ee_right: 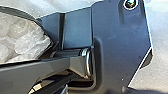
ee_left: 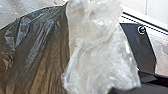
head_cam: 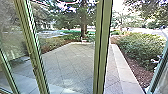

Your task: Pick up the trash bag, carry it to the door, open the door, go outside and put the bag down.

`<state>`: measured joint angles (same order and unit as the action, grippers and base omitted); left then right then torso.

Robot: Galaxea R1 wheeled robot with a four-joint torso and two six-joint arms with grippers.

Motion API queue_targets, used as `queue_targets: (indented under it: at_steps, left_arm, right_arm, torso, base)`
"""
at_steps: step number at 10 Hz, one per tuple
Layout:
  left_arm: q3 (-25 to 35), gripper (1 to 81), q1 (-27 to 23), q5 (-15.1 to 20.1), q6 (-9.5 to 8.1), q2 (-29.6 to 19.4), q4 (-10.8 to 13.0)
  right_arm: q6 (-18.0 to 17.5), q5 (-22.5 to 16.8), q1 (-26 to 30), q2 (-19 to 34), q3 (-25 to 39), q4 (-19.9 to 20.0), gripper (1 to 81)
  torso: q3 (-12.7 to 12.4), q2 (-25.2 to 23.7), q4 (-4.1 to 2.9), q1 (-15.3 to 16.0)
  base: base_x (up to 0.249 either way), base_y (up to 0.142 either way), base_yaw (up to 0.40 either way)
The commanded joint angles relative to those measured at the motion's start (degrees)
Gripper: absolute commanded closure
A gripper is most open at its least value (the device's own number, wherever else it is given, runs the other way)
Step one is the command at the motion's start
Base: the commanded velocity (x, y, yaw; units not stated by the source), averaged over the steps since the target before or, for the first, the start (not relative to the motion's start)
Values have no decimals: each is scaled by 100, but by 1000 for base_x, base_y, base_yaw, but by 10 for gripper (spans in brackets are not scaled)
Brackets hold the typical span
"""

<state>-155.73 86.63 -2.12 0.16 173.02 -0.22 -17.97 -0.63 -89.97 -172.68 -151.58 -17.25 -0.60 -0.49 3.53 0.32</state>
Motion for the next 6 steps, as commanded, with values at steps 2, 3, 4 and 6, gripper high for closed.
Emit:
queue_targets:
  at_steps: [2,3,4,6]
  left_arm:
    - [17,811,-291,282,37,-13,48]
    - [17,811,-291,282,37,-13,48]
    - [17,811,-291,274,37,-22,48]
    - [17,811,-291,282,37,-22,48]
  right_arm:
    - [13,-271,264,-23,42,-59,10]
    - [13,-279,264,-32,33,-59,10]
    - [13,-279,264,-41,33,-59,10]
    - [13,-279,264,-50,33,-59,10]
  torso:
    - [0,0,-2,0]
    - [0,0,0,0]
    - [0,0,-2,0]
    - [0,0,0,0]
  base:
    - [0,0,-186]
    - [0,0,-195]
    - [0,0,-198]
    - [0,0,-203]
